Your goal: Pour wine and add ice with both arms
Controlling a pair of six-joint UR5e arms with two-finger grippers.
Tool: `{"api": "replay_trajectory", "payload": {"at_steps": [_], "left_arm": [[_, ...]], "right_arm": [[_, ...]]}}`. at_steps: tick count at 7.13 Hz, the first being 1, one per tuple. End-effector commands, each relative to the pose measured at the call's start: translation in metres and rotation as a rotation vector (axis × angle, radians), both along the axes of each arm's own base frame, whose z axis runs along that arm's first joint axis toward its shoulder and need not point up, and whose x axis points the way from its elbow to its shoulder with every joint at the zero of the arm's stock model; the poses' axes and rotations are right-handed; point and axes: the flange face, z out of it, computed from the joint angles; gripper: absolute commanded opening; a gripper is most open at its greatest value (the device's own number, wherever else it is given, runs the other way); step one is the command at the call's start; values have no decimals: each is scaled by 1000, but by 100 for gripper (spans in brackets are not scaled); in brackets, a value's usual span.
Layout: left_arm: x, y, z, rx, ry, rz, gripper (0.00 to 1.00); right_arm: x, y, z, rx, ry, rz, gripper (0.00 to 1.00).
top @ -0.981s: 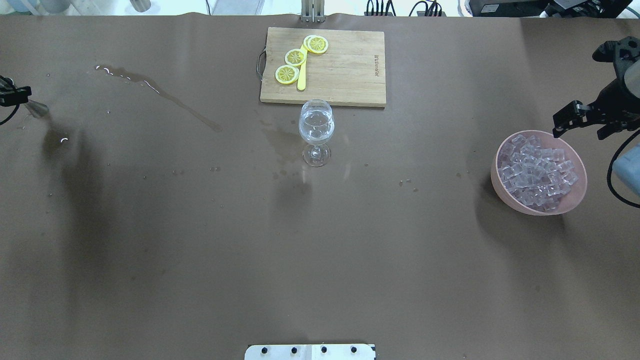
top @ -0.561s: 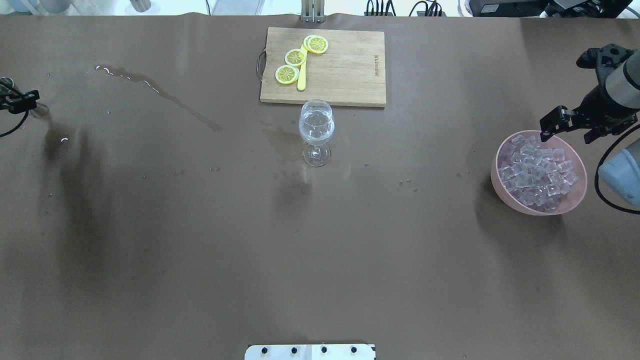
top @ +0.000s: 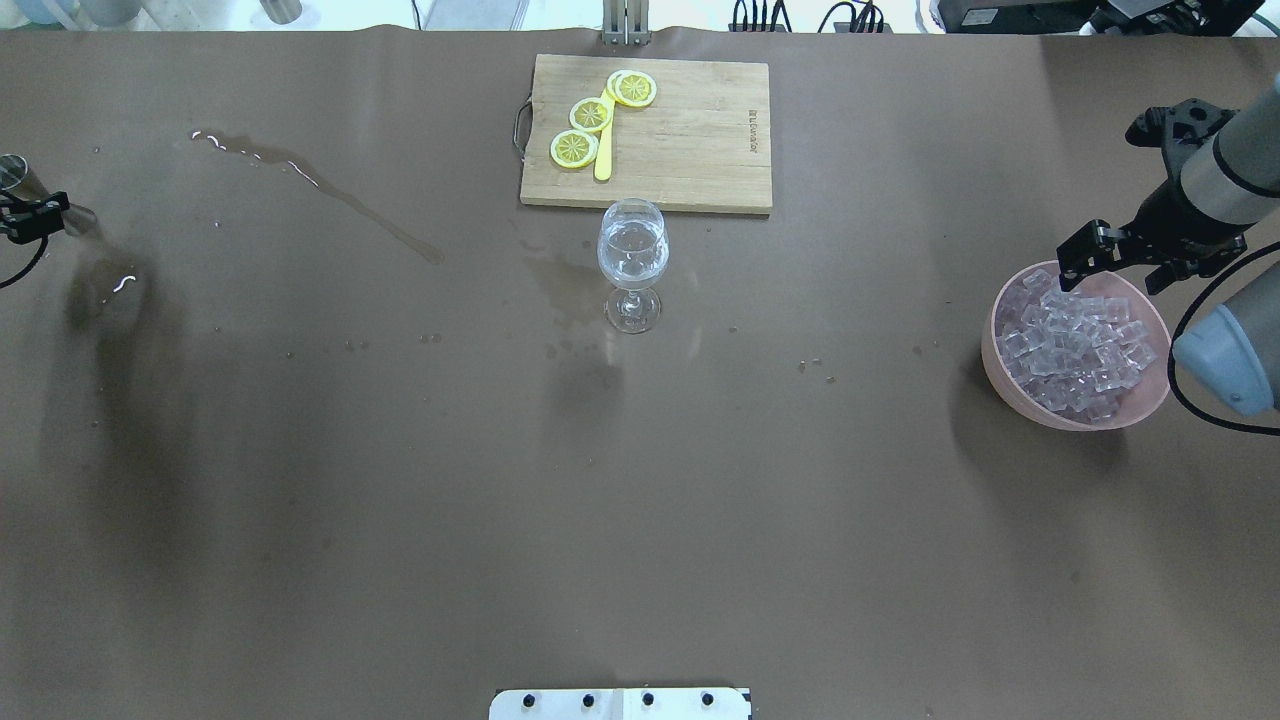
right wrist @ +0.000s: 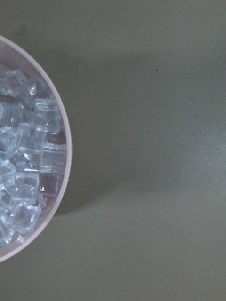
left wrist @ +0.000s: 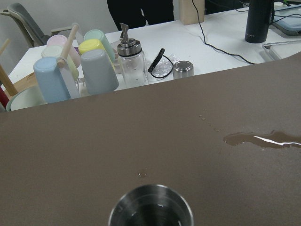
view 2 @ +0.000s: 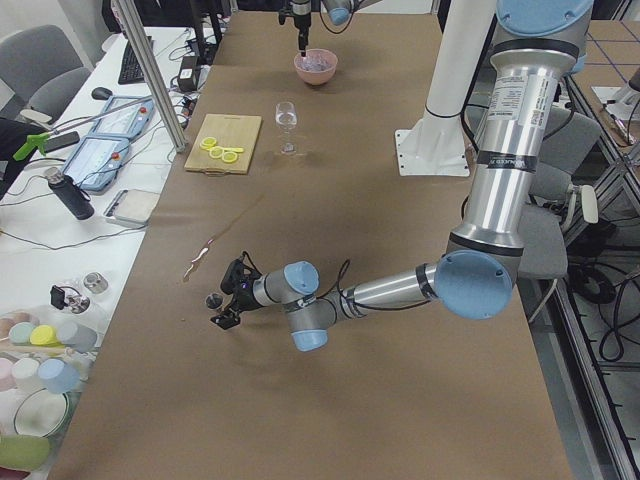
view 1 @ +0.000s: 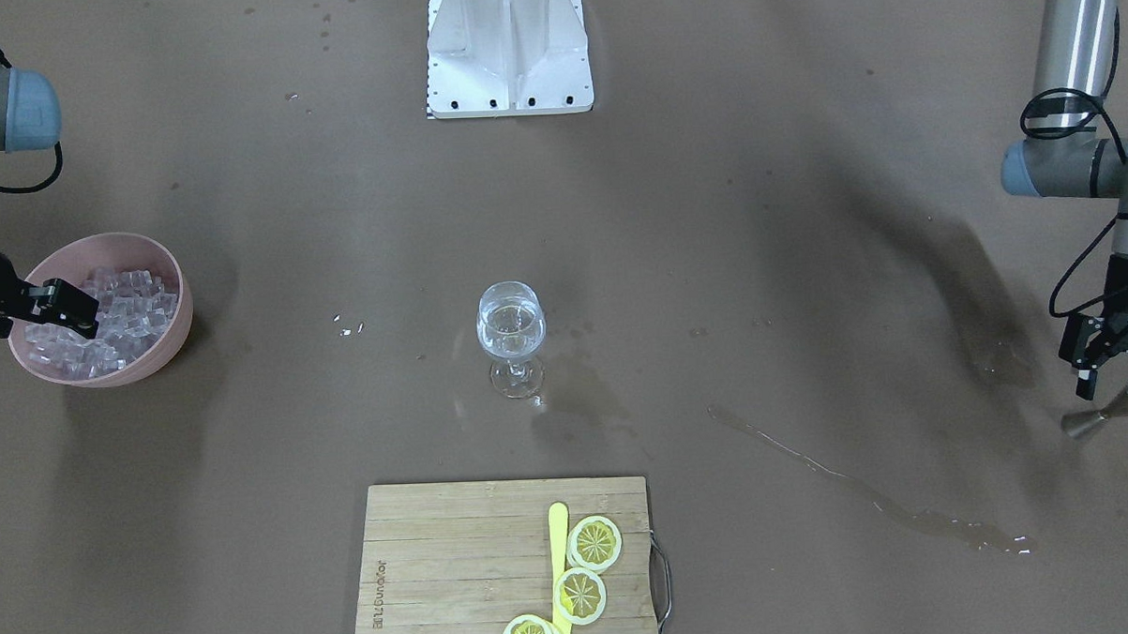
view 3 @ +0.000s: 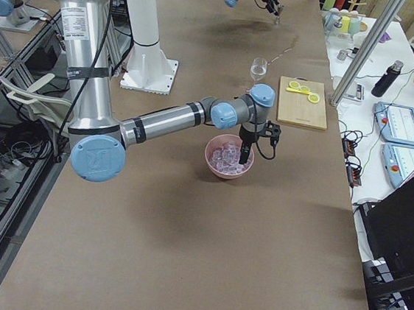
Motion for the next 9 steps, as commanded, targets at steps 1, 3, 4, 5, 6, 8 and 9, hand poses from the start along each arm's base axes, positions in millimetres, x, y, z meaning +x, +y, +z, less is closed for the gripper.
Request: {"api": "replay_trajectory", "payload": {"at_steps": [1,3,4,5,6,8,9], "left_arm": [[6,7,12,15,-11,-21,98],[23,9,10,26,1,-39,98],[29,8,9,26,10,-37,98],[30,7,9,28,11,-36,98],[33,3,9,27,10,-36,98],[36,-2,8,26,10,-36,98],[38,-3,11,20,6,-34,97]], "right_arm": [[-9,-4,0,-3,2,-10,100],[-16,-5,4,-12,5,-21,100],[-20,-4,5,-5,1,-27,100],[-20,-2,13,13,-12,-25,100],[-23,0,16,3,-14,-14,100],[-23,9,26,8,-27,-8,100],[-24,12,29,3,-32,-1,100]]}}
